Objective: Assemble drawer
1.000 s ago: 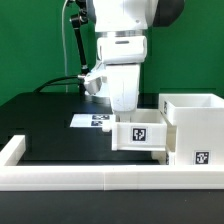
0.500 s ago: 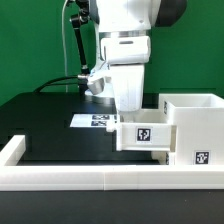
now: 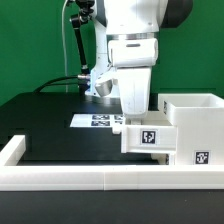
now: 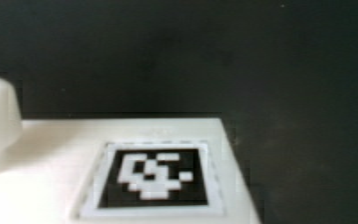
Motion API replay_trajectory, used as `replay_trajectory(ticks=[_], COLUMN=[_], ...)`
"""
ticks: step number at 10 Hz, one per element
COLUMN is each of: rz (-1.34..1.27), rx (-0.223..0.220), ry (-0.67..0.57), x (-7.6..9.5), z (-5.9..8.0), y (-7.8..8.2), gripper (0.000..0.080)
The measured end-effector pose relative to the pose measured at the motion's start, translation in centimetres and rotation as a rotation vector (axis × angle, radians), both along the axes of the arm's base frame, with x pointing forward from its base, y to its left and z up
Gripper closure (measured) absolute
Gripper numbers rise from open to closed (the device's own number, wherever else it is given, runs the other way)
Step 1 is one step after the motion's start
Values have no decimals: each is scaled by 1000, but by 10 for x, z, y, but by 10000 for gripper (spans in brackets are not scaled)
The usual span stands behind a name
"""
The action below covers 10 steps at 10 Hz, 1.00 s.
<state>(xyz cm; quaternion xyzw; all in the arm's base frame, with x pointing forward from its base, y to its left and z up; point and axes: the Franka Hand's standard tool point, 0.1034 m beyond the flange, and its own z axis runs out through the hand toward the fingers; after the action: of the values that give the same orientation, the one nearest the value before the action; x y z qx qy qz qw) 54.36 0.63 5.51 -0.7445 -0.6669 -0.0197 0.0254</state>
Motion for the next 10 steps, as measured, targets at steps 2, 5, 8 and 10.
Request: replay_trajectory(ticks=[2,5,8,10], rz=[-2,-2,50,42], rx=[0,0,-3,-3], ry=[-2,-2,-5,-5], x=[0,0,0,0], z=[0,0,0,0], y=[-1,-1,-7,-8], gripper=[757,757,757,757])
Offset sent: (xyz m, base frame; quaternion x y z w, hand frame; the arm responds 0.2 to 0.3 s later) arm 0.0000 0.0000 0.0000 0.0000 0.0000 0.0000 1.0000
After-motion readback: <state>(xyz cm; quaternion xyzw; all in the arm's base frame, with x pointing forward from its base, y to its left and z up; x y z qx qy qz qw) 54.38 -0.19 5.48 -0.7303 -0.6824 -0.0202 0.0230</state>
